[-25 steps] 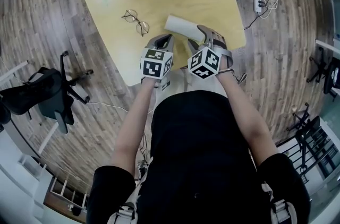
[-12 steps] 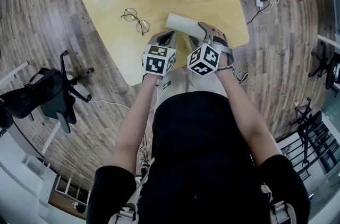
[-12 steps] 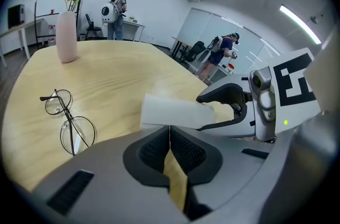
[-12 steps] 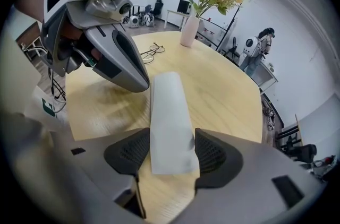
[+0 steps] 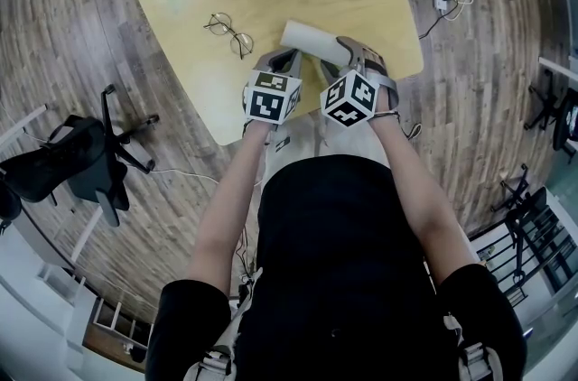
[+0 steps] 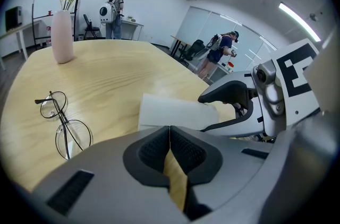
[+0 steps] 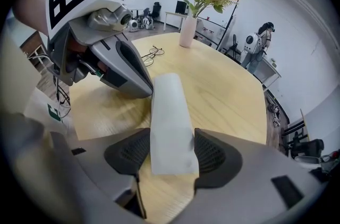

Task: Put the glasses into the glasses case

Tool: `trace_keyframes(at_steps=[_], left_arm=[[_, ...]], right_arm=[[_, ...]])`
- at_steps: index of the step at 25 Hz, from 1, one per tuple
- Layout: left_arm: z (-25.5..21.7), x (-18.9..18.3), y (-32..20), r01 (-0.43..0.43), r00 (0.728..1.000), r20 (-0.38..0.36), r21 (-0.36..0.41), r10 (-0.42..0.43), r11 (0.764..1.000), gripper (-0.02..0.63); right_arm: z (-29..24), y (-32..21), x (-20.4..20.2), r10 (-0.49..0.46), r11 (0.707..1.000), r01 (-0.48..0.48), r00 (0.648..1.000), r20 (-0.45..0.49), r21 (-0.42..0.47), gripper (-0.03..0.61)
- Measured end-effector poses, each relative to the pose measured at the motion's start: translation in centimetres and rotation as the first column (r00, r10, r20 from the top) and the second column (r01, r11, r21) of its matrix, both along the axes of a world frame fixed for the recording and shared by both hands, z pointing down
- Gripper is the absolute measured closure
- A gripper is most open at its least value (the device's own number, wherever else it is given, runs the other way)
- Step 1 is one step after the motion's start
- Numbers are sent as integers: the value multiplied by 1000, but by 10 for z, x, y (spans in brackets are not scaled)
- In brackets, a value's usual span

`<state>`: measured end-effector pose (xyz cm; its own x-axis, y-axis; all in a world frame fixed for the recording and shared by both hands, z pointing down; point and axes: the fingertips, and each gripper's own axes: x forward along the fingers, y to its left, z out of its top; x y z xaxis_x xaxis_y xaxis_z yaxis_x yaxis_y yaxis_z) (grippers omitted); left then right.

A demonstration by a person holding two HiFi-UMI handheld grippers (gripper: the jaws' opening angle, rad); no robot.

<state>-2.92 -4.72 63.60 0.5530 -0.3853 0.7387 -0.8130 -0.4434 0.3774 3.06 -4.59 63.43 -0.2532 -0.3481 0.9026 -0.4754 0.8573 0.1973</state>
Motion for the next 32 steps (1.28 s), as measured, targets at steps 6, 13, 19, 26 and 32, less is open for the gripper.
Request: trace_keyframes(at_steps=[6,13,19,26,32], left_arm=[[1,1,-1,-6,1000,0,4,6,1000,589],[-1,1,-1,0,1000,-4,8,0,1000,591],[-1,1,1,-2,1000,-3,6,2,1000,591],[3,1,2,-5,1000,14,-8,5,1000,591],[5,2,5,-13,1000,21,-18,13,1000,589]], right_arm=[[-2,0,0,4,1000,-3,1000,30,-28,305],[-4,0,1,-4,998,7,998,55,-57,307],[-5,2,1,-6,998,11,997,78,-69,307],[-7,2,0,17,995,-7,994,107,-95,307],[-8,2,0,50,993,-36,991,127,-109,301]])
